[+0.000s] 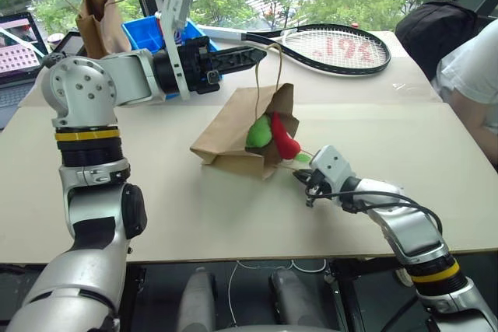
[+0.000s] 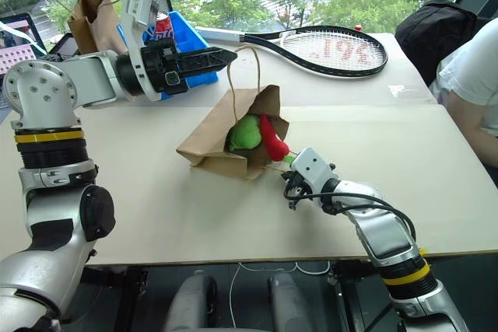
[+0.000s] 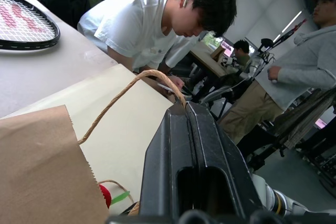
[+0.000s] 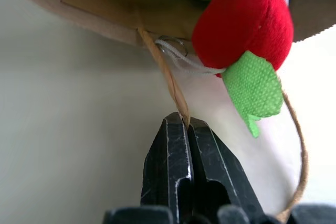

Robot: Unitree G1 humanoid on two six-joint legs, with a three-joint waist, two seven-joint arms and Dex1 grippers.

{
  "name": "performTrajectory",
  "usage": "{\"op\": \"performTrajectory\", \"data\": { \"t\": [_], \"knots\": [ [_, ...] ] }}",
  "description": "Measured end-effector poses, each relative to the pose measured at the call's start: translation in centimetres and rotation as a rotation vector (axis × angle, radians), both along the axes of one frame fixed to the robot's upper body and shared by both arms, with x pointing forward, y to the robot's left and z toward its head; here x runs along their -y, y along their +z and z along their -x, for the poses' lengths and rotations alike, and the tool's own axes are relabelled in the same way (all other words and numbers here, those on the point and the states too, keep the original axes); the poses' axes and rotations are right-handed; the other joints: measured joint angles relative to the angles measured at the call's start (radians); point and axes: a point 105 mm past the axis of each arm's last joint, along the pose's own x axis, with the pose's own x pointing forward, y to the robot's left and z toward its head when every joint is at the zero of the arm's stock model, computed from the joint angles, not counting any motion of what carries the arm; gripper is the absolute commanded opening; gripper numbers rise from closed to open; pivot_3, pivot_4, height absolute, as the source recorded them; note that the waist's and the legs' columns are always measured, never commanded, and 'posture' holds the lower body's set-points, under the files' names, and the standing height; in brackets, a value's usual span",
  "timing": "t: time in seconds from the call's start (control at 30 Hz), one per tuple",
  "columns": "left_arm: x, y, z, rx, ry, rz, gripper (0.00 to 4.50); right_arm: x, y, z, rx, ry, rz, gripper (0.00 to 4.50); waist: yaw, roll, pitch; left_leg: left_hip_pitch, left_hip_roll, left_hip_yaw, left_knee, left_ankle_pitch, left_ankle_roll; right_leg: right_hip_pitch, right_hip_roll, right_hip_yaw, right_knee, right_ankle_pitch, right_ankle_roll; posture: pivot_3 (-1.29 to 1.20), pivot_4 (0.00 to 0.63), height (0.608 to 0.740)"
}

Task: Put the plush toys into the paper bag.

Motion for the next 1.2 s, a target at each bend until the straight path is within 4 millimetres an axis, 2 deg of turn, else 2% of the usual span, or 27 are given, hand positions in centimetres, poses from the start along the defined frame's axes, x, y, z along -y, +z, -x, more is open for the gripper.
{"op": "performTrajectory", "data": {
  "t": [0.03,0.1,0.17,0.23,0.33,0.43,0.6,0.73,0.9,0.97,1.1,1.2],
  "knots": [
    [-0.3,0.1,-0.1,0.005,0.011,-0.002,0.00,0.6,1.5,-0.5,0.052,-0.011,0.020,0.08,-0.001,0.000,0.000,0.000,0.000,0.000,0.000,0.000,0.000,0.000,0.000,0.000,0.000,0.000,0.000,0.00,0.150,0.659],
    [-0.9,0.3,-0.4,0.020,0.043,-0.002,0.00,1.1,5.7,-1.5,0.190,-0.018,0.038,0.08,-0.004,0.000,0.000,0.001,0.000,0.000,0.000,0.000,0.000,0.000,0.000,0.000,0.000,0.000,0.000,0.00,0.150,0.659],
    [-1.2,0.4,-0.7,0.033,0.065,0.003,0.00,0.2,9.9,-1.6,0.325,0.020,0.044,0.08,-0.006,0.000,0.000,0.001,0.000,-0.001,-0.001,0.000,0.000,0.000,0.001,0.000,0.000,0.000,0.000,0.00,0.150,0.659],
    [-1.6,0.5,-1.3,0.039,0.097,0.004,0.00,-1.1,12.8,-1.3,0.417,0.075,0.048,0.08,-0.004,0.000,0.000,0.001,0.000,-0.001,-0.001,0.000,0.000,0.000,0.001,-0.001,0.000,0.000,-0.001,0.00,0.150,0.659],
    [-2.4,0.5,-2.0,0.052,0.151,-0.001,0.00,-2.1,14.9,-0.8,0.478,0.130,0.063,0.08,0.000,0.000,0.001,-0.001,0.000,0.000,-0.001,0.000,0.000,-0.001,0.000,0.000,0.000,0.001,-0.002,0.00,0.150,0.659],
    [-3.1,0.4,-2.6,0.052,0.192,-0.002,0.00,-3.1,15.9,0.1,0.499,0.204,0.116,0.08,0.007,0.000,0.001,-0.001,0.000,0.000,-0.001,0.000,0.000,-0.001,0.000,-0.001,-0.001,0.001,-0.002,0.00,0.150,0.659],
    [-3.4,0.4,-2.9,0.066,0.218,-0.005,0.00,-3.8,15.5,1.3,0.460,0.281,0.154,0.08,0.007,0.000,0.001,-0.002,0.000,0.000,-0.001,0.000,0.000,-0.001,0.000,-0.001,-0.001,0.001,-0.002,0.00,0.150,0.659],
    [-3.8,0.3,-3.3,0.064,0.247,-0.007,0.00,-3.2,15.6,1.4,0.441,0.272,0.198,0.08,0.004,0.000,0.001,-0.001,0.000,0.000,-0.001,0.000,0.000,-0.001,0.000,-0.001,-0.001,0.001,-0.002,0.00,0.150,0.659],
    [-4.8,0.3,-3.9,0.076,0.286,-0.017,0.00,-2.7,17.5,1.6,0.498,0.252,0.228,0.08,0.000,0.000,0.001,-0.002,0.000,0.000,-0.001,0.000,0.000,-0.002,0.000,-0.001,0.000,0.001,-0.003,0.00,0.150,0.659],
    [-5.7,0.7,-4.3,0.092,0.327,-0.021,0.00,-2.2,17.8,1.6,0.507,0.234,0.231,0.08,0.000,0.000,0.001,-0.002,0.000,0.000,-0.001,0.000,0.000,-0.002,0.000,0.000,0.000,0.001,-0.003,0.00,0.150,0.659],
    [-6.3,2.2,-4.6,0.151,0.353,-0.009,0.00,-2.0,18.5,1.7,0.529,0.222,0.227,0.08,0.001,0.000,0.001,-0.002,0.000,0.000,-0.001,0.000,0.000,-0.002,0.000,0.000,0.000,0.001,-0.002,0.00,0.150,0.659],
    [-6.1,2.8,-4.5,0.168,0.347,0.010,0.00,-1.9,18.0,1.8,0.497,0.222,0.231,0.08,0.002,0.000,0.001,-0.002,0.000,0.000,-0.001,0.000,0.000,-0.002,0.000,0.000,-0.001,0.001,-0.002,0.00,0.150,0.659]
  ]
}}
